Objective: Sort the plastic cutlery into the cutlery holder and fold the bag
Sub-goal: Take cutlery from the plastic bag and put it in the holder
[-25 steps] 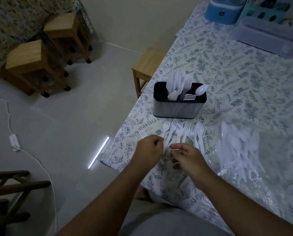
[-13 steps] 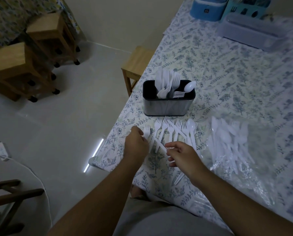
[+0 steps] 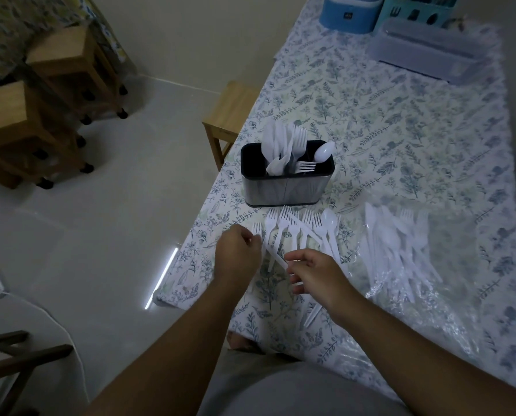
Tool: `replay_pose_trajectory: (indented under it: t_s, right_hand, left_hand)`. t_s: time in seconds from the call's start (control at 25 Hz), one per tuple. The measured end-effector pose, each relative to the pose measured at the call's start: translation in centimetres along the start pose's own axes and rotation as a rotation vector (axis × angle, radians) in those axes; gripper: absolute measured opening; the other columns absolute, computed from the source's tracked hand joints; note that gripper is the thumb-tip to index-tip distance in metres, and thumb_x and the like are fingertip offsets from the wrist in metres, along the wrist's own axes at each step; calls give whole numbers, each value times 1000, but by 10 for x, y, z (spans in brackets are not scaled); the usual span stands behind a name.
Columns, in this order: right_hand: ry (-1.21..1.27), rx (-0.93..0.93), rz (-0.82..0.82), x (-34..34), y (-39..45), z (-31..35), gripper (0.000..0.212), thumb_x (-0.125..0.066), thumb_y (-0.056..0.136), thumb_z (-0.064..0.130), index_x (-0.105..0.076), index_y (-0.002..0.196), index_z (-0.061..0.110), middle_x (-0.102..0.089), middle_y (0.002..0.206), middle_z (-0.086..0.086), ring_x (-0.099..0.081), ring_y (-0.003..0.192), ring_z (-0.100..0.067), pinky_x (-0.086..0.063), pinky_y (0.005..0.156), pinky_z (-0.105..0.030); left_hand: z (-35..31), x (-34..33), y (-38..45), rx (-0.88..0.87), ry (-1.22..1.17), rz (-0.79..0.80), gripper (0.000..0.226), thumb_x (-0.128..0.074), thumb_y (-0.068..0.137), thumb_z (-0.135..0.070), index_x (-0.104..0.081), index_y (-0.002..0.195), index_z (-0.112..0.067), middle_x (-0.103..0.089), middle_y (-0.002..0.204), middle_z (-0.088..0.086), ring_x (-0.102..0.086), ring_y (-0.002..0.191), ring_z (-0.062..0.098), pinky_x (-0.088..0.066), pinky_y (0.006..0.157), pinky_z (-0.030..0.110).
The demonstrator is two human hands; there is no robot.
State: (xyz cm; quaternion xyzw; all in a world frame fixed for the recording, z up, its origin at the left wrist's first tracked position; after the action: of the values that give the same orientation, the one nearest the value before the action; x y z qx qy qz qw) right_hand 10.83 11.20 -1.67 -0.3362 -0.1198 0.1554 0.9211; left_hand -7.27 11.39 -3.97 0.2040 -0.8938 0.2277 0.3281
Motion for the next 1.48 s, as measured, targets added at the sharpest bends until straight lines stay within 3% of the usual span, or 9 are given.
replay_pose_trajectory:
  t_s: [0.16, 0.24, 0.4, 0.48, 0.6, 0.8, 1.04, 1.24, 1.48]
  right_hand:
    - [-27, -12, 2, -2, 2, -4, 21, -58, 96, 11, -72, 111, 18, -68, 98, -10, -65, 81, -18, -62, 77, -35]
    - [-48, 17, -12, -2, 4, -4, 20, -60, 97, 19, -71, 114, 22, -71, 103, -7, -68, 89, -18, -61, 87, -41]
    - [-7, 71, -34, -1, 8, 7, 28, -52, 103, 28, -66, 125, 16, -76, 105, -1, -73, 86, -12, -58, 86, -35]
    - [111, 55, -67, 3, 7, 8, 28, -46, 106, 17, -64, 127, 12, -72, 86, -5, -64, 60, -11, -53, 64, -30]
    - [163, -10, -153, 15, 11, -4, 40, -44, 106, 14, -51, 145, 19, -62, 83, -5, -47, 60, -12, -42, 58, -29]
    - [195, -29, -177, 25, 6, -9, 37, -48, 104, 10, -56, 140, 13, -72, 96, -4, -55, 73, -13, -48, 63, -24]
    - [312, -10, -165, 21, 5, 2, 23, -55, 102, 16, -65, 123, 17, -77, 106, 0, -72, 98, -18, -62, 80, -38]
    - [252, 46, -287, 20, 8, 13, 22, -61, 99, 15, -64, 121, 17, -75, 103, -6, -73, 85, -18, -60, 70, -32]
    - [269, 97, -211, 16, 3, 9, 35, -58, 100, 9, -63, 134, 15, -72, 124, -11, -72, 106, -19, -55, 100, -40]
  left_hand:
    - [-6, -1, 20, 78, 51, 58, 20, -68, 94, -25, -69, 93, -5, -70, 84, 9, -61, 73, 18, -46, 60, 24]
    - [-19, 4, 13, 31, 12, 86, 16, -67, 94, -25, -70, 86, -11, -69, 76, 0, -63, 68, 15, -43, 55, 17]
    - [-44, -11, -17, -13, -385, 342, 11, -70, 92, -20, -77, 89, -11, -75, 74, 1, -73, 69, 16, -59, 67, 25]
    - [-47, -15, -15, -41, -327, 281, 13, -69, 93, -23, -78, 90, -14, -74, 74, -6, -69, 68, 6, -54, 66, 18]
    - [-35, -13, 10, 2, -140, 57, 19, -64, 96, -28, -70, 104, -11, -68, 85, -5, -59, 71, 5, -46, 64, 20]
    - [-27, -26, 36, 5, 33, 125, 17, -67, 95, -17, -73, 103, -4, -70, 99, 11, -67, 94, 25, -45, 70, 20]
    - [-50, 4, 8, -206, -119, 32, 9, -67, 94, -23, -62, 88, -21, -64, 79, -12, -59, 71, -1, -40, 58, 5]
    - [-59, 3, -15, -95, -319, 51, 12, -71, 91, -27, -65, 82, -21, -68, 71, -6, -64, 63, 3, -46, 52, 11]
    - [-56, -23, -39, -85, -356, 177, 6, -73, 89, -23, -70, 84, -21, -73, 74, -5, -72, 68, 9, -62, 66, 29]
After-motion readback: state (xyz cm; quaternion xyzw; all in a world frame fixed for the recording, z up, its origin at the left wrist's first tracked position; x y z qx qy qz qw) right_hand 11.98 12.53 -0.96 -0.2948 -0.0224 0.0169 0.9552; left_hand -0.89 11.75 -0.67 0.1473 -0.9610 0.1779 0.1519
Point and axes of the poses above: each hand's wrist, its own y-axis towards the middle knuckle, its own x-axis out of the back of the hand, z = x × y, the point moved 4 cm from there along y, towards the middle knuckle
